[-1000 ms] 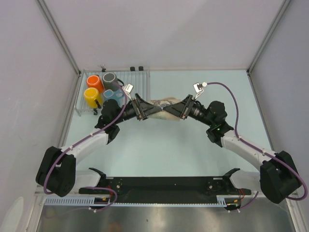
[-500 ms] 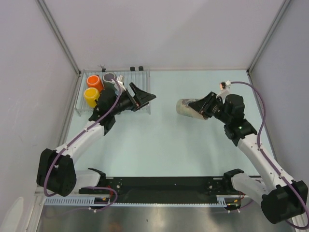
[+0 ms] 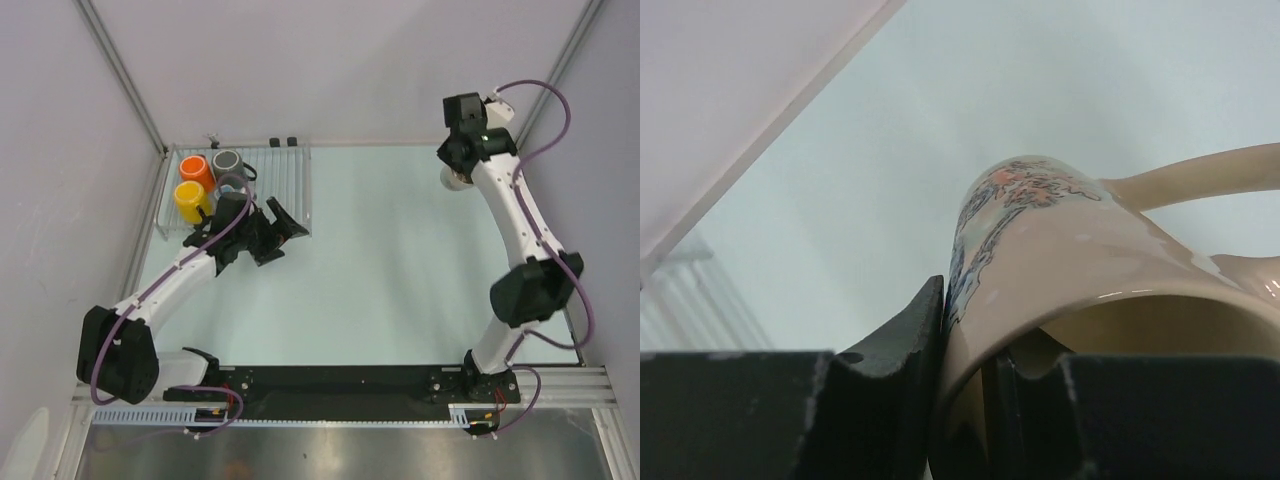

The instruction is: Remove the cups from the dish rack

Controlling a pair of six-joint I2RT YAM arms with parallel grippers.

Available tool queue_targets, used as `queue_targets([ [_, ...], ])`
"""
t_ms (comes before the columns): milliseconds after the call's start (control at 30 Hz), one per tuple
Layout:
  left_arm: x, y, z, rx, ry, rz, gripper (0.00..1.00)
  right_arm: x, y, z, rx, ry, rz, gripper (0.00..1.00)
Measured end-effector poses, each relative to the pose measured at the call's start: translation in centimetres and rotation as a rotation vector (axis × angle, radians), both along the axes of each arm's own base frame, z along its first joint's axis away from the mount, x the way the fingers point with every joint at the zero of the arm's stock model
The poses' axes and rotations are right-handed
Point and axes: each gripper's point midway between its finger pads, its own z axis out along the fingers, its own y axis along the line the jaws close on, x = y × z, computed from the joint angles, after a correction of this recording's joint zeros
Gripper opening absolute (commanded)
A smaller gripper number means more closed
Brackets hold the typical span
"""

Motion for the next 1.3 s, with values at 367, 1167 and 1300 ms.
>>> queue_targets([
  [367, -1.4, 1.9, -1.4, 0.078, 0.033, 0.047, 0.98, 0.7, -8.6, -11.9, -0.072, 0.339, -0.233, 0.00],
  [1167, -1.4, 2.2, -4.6, 0.140, 0.115, 0.034, 0.96, -1.8, -15.0, -19.9, 0.034, 0.483, -0.379, 0.01],
  [1300, -1.5, 2.2, -4.9, 0.144, 0.125, 0.033, 0.97, -1.8, -15.0, -19.9, 0.039, 0.481, -0.378, 0.28],
])
